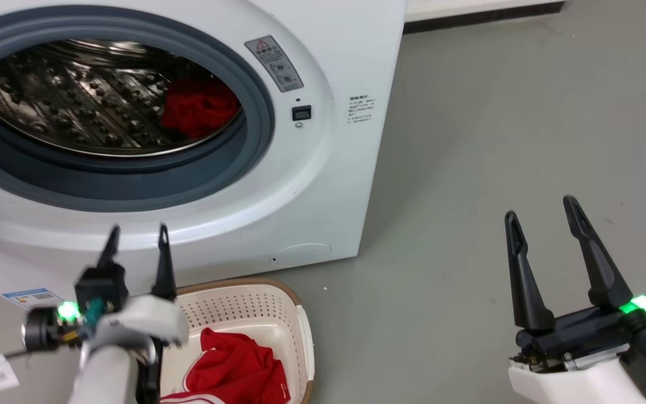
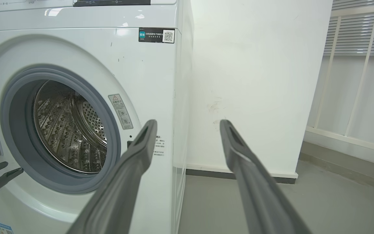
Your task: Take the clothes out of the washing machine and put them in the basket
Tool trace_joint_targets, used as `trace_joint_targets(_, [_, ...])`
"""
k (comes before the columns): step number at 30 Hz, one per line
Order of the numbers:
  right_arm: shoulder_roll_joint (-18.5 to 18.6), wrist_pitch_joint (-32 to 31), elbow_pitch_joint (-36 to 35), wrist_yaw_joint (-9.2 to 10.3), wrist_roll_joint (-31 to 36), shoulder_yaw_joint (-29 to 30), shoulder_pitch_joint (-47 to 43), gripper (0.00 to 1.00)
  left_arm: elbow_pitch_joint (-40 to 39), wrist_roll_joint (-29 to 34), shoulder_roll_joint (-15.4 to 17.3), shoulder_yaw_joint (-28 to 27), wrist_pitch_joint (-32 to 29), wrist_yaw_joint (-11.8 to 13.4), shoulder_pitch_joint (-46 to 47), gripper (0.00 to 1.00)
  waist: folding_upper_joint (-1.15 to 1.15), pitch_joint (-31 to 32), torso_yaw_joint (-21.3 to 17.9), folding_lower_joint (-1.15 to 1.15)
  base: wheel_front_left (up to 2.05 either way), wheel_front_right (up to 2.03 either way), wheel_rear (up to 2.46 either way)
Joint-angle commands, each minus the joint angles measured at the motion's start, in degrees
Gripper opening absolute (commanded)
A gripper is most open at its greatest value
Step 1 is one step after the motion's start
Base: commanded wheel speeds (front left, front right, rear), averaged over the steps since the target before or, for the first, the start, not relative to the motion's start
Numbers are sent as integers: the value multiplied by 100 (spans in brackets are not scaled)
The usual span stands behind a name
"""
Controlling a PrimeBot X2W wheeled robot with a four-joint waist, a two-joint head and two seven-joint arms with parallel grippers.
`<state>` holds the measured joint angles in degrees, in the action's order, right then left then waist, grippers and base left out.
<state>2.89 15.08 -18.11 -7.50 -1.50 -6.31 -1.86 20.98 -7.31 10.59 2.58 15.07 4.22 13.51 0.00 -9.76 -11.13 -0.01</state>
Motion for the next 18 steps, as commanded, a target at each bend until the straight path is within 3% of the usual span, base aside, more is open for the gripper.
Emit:
trace_joint_targets(1, [-3, 14, -24, 2, -29, -23, 107, 100, 17, 15, 59, -67, 15, -34, 214, 100, 0, -96, -68, 1, 0, 0, 0])
trace_joint_targets(13, [-4, 14, -210, 2, -261, -156, 714, 100, 930, 153, 586, -229, 15, -368, 2067, 100, 0, -971, -439, 1, 0, 0, 0])
trace_joint_targets(18, [-4, 14, -323, 2, -392, -265, 1045, 100, 1651, 221, 922, -159, -185, -563, 3116, 100, 0, -1456, -621, 1, 0, 0, 0])
